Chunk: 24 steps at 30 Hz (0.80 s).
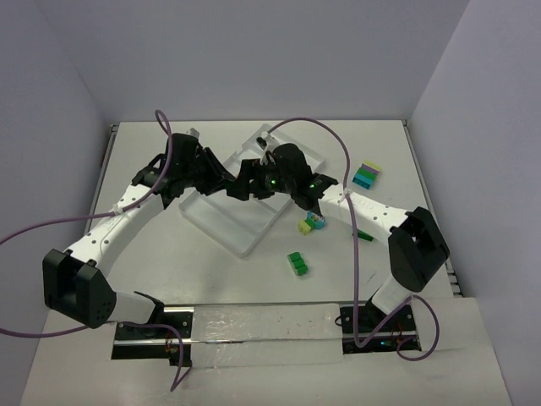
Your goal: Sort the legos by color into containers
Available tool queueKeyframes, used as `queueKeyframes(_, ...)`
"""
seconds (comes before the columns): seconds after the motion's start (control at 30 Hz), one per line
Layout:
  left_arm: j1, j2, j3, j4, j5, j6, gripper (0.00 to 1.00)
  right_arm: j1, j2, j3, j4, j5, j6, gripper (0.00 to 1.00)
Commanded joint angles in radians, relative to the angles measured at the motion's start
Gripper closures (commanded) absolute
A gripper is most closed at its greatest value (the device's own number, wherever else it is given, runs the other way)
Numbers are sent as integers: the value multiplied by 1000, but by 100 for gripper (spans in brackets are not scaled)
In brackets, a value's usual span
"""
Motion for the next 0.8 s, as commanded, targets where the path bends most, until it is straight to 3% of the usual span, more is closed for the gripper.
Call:
queueKeyframes(0.0,8,-20,1,48,34,21,100,4,12,56,27,27,3,23)
queueKeyframes(0.17,15,-21,2,43,43,26,100,4,22,62,55,23,4,34)
queueKeyframes(0.47,22,-32,-19,52,62,25,100,1,50,93,83,0,10,41)
queueKeyframes(0.53,22,-29,-22,55,63,22,100,1,53,95,89,-6,20,50)
queueKeyframes(0.63,23,-22,-16,43,51,19,100,1,33,65,118,-9,38,71)
queueKeyframes(0.77,32,-27,-28,71,57,14,100,2,21,55,104,4,41,84)
